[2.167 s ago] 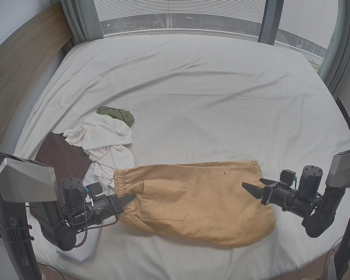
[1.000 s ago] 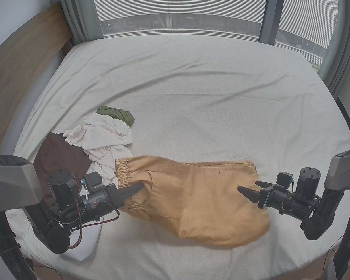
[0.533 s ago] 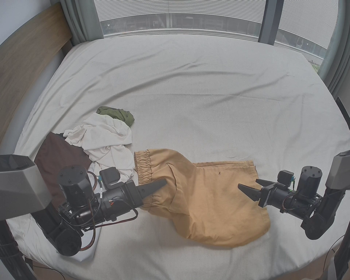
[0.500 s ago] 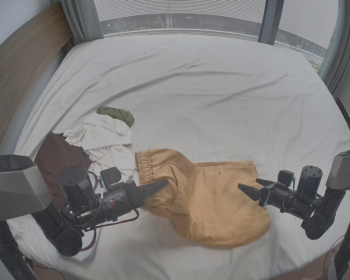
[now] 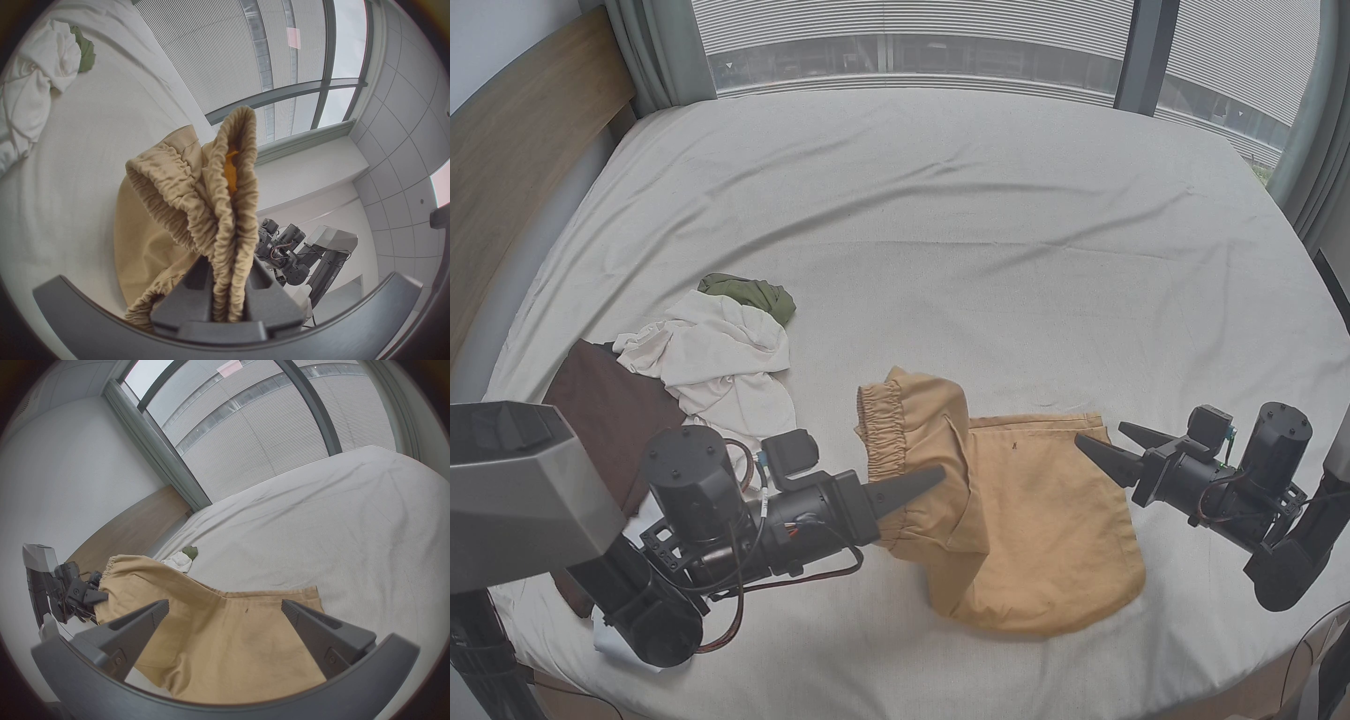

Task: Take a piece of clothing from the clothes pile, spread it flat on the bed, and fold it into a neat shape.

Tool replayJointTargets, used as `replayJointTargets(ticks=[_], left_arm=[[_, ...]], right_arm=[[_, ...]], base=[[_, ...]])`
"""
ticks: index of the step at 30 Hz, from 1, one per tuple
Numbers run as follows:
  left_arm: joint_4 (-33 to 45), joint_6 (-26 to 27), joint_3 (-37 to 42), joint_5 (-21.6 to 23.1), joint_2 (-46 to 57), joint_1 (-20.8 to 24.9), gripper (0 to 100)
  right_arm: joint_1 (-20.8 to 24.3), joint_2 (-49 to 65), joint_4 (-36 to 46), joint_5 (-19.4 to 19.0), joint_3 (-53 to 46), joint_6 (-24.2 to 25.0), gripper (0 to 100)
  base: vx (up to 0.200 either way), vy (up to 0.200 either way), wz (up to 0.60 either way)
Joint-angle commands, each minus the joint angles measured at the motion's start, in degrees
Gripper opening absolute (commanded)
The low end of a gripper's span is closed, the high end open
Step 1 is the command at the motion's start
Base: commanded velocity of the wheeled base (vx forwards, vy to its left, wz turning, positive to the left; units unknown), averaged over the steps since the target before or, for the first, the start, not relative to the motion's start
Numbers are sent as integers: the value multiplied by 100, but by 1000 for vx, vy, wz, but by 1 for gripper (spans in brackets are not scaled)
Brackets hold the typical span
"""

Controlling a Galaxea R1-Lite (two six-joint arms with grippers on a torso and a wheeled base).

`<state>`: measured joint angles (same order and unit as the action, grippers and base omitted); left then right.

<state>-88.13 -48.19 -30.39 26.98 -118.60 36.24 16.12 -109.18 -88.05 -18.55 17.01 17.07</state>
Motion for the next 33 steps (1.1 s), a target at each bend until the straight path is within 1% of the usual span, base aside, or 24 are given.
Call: replayJointTargets(ticks=[1, 9, 17, 26, 33], left_arm=[[-12, -6, -248, -8, -365, 137, 0], [6, -6, -573, -8, -699, 304, 0], [32, -15, -1039, -8, -1068, 568, 0], [419, -15, -1584, -8, -1402, 726, 0], [744, -15, -1839, -8, -1473, 849, 0]], right_arm=[[-21, 134, -10, -8, 48, 7, 100], [-56, 204, -10, -8, 128, 16, 100], [-82, 204, -10, -8, 171, 16, 100], [-82, 195, -10, -8, 171, 16, 100], [-100, 195, -10, -8, 207, 16, 100]], base=[[0, 0, 0], [0, 0, 0], [0, 0, 0], [0, 0, 0], [0, 0, 0]])
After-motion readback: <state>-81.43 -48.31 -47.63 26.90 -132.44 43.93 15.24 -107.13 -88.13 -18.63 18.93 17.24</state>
